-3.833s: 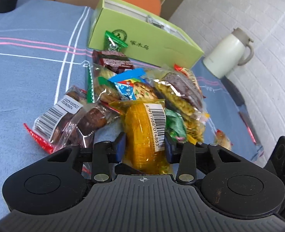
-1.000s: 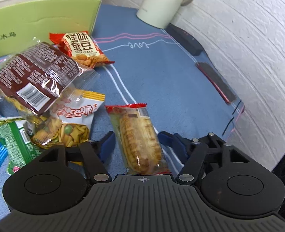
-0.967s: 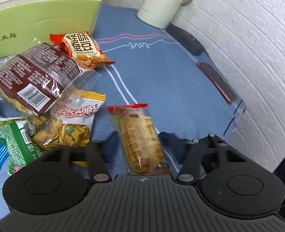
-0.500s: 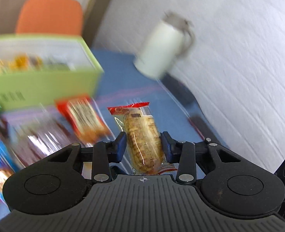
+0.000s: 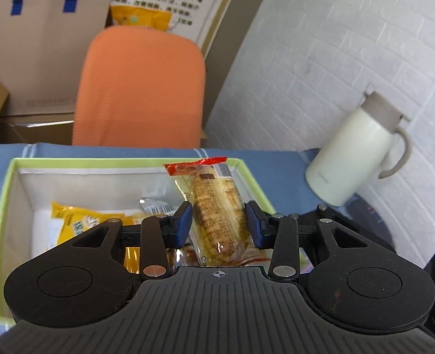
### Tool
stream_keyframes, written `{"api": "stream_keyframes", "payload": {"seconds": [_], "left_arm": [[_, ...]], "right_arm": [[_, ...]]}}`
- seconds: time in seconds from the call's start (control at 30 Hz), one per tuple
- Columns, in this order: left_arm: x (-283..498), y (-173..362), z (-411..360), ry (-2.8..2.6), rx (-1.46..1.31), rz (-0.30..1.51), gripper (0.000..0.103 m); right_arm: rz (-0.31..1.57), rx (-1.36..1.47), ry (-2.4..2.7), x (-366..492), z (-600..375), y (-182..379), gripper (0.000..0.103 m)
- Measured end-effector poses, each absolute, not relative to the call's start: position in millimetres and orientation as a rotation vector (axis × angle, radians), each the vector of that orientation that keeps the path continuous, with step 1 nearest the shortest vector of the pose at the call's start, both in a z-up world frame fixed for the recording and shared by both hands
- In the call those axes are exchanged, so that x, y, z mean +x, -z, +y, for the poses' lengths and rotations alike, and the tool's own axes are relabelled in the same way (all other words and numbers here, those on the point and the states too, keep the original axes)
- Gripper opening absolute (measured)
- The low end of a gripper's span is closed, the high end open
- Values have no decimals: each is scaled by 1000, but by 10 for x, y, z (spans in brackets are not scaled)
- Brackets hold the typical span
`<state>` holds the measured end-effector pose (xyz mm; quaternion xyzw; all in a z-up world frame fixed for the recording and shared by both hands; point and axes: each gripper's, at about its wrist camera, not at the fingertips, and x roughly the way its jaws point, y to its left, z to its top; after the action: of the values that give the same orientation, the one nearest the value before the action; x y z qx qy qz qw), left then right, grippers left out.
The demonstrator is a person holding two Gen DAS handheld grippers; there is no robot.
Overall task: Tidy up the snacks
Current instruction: 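Carry the bread packet into the green box and open the left tool, then close the left tool on the brown wrapped cake packet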
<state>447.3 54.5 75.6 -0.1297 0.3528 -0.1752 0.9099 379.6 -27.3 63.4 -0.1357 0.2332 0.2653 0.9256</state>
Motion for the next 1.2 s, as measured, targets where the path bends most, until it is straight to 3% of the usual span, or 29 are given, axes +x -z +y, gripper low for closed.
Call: {"api": "stream_keyframes", "payload": {"seconds": [0.07,0.1,0.17,0.27,0.3,0.53,0.9,0.93,1.0,1.03,1.2], "left_arm": [[4533,-683,550,355,-254,742,24],[4530,-672,566,349,-256,740,28],[4438,-721,636,341,-269,713,34],[4174,-906,810,343,-314,628,54],[4064,-958,855,346,-322,608,58],[3171,-929,1019,329,-354,590,68],[2514,-181,869,345,-475,811,64],[2545,-161,848,345,-466,826,62],[2596,-138,808,337,-448,847,42],[2602,-125,807,327,-441,856,37],[2470,-124,860,357,-446,839,37]], "right_arm": [[490,-262,-555,3795,-332,-607,86],[481,-253,-557,3758,-374,-622,93],[442,-233,-548,3615,-498,-698,93],[410,-174,-551,3322,-733,-827,94],[407,-155,-555,3288,-826,-855,103],[459,-79,-579,2363,-1048,-676,103],[610,-134,-595,2465,-604,-109,102],[628,-138,-590,2452,-579,-103,102],[621,-169,-589,2385,-547,-140,102],[604,-168,-601,2293,-562,-169,102],[567,-130,-624,2054,-628,-314,102]]}}
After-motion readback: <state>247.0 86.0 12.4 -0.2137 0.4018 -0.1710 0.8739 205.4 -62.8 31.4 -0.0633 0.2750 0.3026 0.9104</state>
